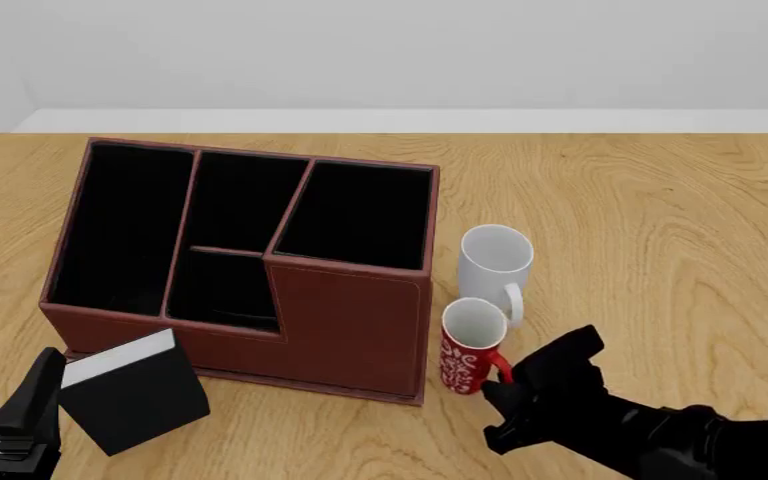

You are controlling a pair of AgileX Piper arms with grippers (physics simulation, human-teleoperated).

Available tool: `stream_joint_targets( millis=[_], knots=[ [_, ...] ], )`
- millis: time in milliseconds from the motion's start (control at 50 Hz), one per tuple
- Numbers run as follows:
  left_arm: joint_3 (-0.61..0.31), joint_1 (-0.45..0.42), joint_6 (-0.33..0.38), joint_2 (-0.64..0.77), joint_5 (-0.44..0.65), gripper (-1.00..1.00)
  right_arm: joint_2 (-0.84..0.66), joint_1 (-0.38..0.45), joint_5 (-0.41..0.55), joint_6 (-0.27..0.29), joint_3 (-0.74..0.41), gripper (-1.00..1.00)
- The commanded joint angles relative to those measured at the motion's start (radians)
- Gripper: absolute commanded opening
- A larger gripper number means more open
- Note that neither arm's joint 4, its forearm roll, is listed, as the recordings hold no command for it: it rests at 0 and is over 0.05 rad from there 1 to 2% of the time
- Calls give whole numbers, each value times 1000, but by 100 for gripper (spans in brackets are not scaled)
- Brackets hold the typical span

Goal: Pick up the red mug and place it to the right of the caddy.

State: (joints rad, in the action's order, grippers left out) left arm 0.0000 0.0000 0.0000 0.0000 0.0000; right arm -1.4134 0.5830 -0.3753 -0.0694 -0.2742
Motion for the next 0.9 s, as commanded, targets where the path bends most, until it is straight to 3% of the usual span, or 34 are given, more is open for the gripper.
stream_joint_targets(
  millis=[20,200,220,580,900],
  knots=[
    [0,0,0,0,0,100,-69,6,-11,-11,2,-100],
    [0,0,0,0,0,100,-53,-7,2,-5,4,-100],
    [0,0,0,0,0,100,-54,-9,1,-3,3,100],
    [0,0,0,0,0,100,27,-31,83,14,-4,100],
    [0,0,0,0,0,100,237,-44,257,32,1,100]
  ],
)
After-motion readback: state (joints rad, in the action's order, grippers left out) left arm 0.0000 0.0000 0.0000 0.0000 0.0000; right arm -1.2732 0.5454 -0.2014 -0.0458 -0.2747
